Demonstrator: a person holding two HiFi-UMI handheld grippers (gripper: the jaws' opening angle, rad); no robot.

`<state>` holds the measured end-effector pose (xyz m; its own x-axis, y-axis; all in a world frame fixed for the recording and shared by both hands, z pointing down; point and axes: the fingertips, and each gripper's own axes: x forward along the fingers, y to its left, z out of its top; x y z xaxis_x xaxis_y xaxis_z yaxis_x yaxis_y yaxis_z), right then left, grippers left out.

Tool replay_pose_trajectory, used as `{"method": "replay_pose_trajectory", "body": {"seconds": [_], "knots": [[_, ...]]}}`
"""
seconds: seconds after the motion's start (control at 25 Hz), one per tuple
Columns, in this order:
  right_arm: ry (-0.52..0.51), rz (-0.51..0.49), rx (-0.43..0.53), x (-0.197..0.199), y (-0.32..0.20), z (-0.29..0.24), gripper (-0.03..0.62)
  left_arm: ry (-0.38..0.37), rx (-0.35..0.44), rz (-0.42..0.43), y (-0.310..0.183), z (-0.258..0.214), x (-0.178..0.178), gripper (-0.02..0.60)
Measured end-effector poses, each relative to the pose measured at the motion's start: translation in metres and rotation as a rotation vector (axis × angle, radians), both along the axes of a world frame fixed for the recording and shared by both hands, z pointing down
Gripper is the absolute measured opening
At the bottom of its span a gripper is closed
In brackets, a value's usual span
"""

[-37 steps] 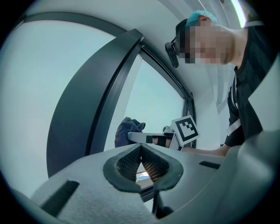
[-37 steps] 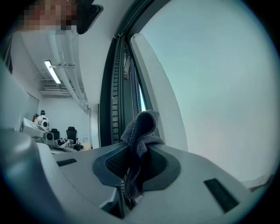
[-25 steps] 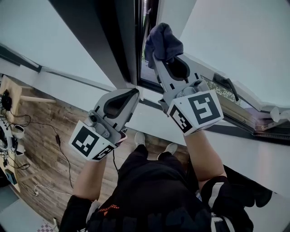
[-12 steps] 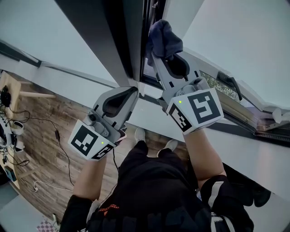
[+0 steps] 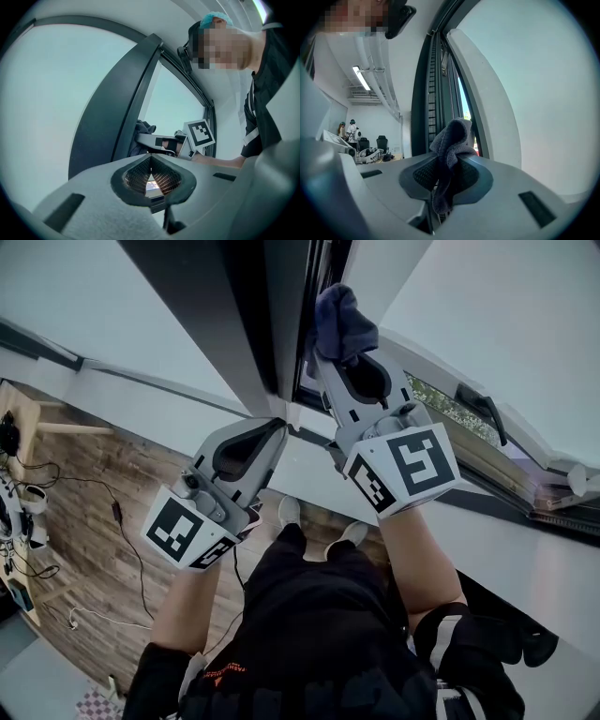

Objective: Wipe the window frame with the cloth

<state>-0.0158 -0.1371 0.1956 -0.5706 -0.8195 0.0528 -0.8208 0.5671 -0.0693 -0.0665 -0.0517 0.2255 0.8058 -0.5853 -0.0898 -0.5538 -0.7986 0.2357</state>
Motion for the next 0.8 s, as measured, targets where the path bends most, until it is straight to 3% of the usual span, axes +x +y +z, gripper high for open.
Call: {"method": "replay_pose_trajectory", "body": {"seconds": [0.8], "knots": [[-0.022,0.017,-0.105,-0.003,-0.003,0.055,0.058,-0.003,-0.062,0.005,-0.001,0.03,-0.001,0.02]]}}
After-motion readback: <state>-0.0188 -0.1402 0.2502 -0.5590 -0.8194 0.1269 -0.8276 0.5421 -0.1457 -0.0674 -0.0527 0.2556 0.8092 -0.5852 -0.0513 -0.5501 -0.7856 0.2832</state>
